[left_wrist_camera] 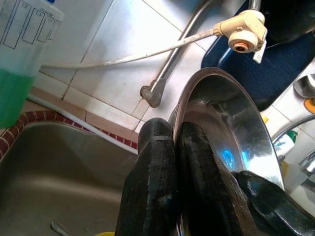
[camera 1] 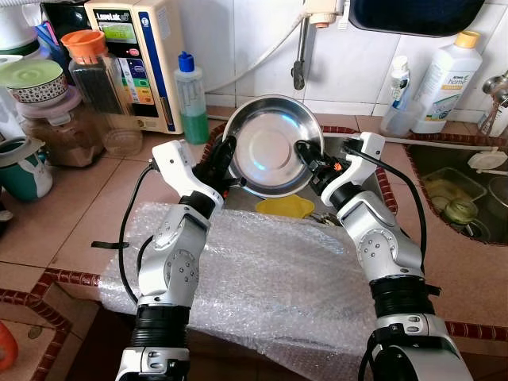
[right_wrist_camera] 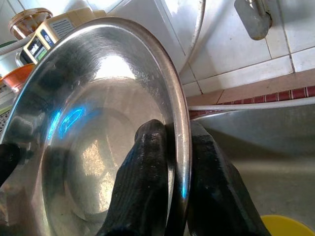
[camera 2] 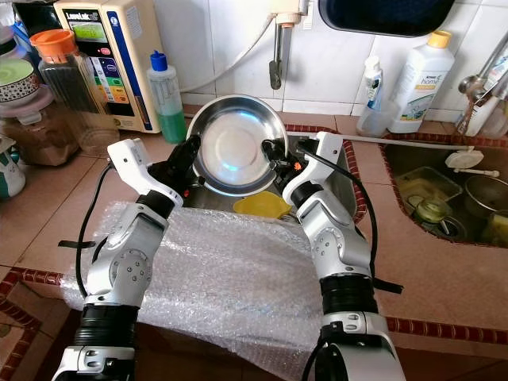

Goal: Kitchen organization

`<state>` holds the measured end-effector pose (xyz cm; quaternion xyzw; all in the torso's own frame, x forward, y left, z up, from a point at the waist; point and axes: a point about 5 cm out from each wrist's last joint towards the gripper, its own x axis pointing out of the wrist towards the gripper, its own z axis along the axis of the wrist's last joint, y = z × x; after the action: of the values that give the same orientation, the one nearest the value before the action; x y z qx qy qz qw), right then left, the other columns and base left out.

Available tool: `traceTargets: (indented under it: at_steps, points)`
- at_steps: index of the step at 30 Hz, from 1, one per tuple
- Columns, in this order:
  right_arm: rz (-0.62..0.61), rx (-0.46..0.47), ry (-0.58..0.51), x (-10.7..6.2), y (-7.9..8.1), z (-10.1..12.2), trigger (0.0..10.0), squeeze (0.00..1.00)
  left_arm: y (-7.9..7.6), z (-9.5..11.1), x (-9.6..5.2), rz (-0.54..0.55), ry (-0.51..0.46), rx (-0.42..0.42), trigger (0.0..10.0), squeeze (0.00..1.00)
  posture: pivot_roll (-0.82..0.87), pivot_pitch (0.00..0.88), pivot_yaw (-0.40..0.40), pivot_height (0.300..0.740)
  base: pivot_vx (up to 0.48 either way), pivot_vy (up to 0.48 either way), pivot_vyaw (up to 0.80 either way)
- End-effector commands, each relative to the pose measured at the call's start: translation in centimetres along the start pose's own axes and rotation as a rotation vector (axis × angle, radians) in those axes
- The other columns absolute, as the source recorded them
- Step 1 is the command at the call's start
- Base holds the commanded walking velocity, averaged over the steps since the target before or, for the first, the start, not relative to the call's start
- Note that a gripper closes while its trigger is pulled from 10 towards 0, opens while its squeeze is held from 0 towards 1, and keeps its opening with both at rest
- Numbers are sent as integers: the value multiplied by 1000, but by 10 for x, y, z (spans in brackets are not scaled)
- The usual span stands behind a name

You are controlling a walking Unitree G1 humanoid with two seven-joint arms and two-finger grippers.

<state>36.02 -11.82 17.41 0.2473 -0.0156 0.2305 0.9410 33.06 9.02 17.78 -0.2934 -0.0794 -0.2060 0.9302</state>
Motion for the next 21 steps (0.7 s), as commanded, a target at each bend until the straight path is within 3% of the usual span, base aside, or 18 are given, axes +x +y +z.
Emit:
traceTargets:
  at_steps: [1, 2, 11, 21]
  points:
    - [-12, -4, 21, 5, 4, -3, 0, 0, -22, -2, 5, -115, 15, 4, 10000, 835, 0, 16, 23, 740, 0, 0, 0]
    - [-14, -4, 21, 5, 4, -3, 0, 0, -22, -2, 5, -115, 16, 4, 10000, 1000, 0, 16, 23, 740, 0, 0, 0]
    - [-71, -2, 1, 10, 1, -1, 0, 0, -24, -4, 4, -122, 25, 7, 10000, 1000, 3, 18, 26, 740, 0, 0, 0]
    - [-331, -78, -91, 18, -16, 9, 0, 0, -17, -5, -5, -92, 68, 48, 10000, 1000, 37, 26, 37, 740, 0, 0, 0]
